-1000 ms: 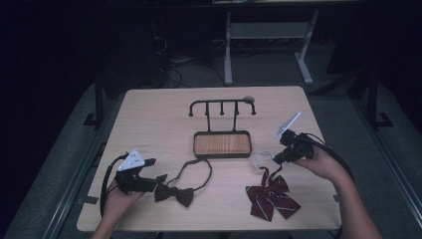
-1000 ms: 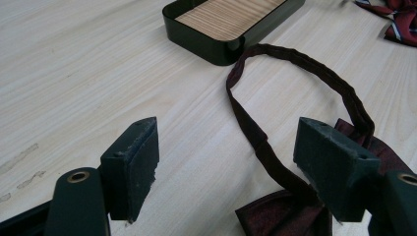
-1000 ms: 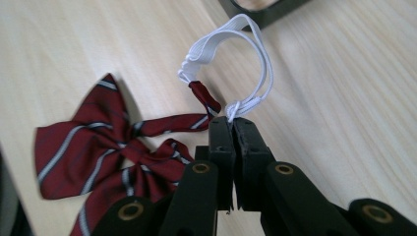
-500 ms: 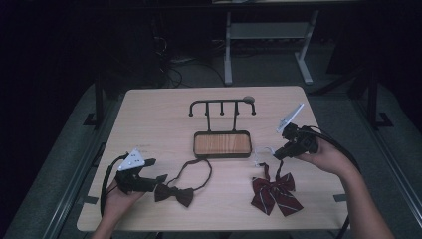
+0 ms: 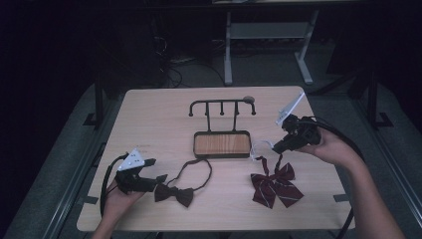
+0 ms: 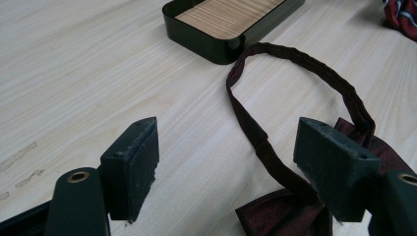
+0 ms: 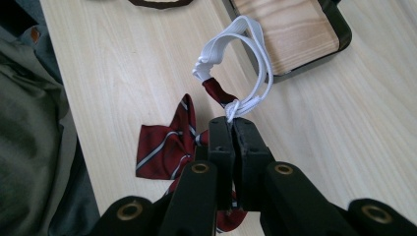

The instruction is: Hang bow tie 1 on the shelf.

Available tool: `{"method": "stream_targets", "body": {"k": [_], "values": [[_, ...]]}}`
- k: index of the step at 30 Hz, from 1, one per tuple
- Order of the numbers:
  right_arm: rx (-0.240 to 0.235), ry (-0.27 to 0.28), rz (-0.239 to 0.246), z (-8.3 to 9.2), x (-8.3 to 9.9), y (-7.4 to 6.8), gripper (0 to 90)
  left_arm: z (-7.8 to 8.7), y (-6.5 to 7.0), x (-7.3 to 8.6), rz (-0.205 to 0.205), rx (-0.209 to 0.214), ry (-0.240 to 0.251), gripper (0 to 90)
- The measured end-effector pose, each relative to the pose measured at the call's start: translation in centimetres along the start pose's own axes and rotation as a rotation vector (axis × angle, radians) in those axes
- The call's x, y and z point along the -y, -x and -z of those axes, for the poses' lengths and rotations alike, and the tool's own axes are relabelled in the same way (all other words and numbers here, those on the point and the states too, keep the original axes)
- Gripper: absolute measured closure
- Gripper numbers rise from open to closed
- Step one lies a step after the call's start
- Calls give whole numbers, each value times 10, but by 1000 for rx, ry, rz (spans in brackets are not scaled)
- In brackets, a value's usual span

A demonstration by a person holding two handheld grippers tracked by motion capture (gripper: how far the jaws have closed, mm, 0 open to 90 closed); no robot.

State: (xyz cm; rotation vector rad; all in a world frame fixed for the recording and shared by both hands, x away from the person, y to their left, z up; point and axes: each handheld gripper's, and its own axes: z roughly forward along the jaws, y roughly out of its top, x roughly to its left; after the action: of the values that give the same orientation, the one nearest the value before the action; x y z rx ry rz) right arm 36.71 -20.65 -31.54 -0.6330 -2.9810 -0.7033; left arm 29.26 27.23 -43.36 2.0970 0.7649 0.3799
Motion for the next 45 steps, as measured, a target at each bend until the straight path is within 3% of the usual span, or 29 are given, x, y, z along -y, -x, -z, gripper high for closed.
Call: {"method": "stream_targets", "body": {"k": [16, 45], "values": [[32, 10, 45, 23, -24, -3, 867, 1, 0, 0, 0, -4, -2, 253], [73, 7, 16, 41, -62, 18, 867, 4, 0, -1, -2, -4, 2, 253]]}}
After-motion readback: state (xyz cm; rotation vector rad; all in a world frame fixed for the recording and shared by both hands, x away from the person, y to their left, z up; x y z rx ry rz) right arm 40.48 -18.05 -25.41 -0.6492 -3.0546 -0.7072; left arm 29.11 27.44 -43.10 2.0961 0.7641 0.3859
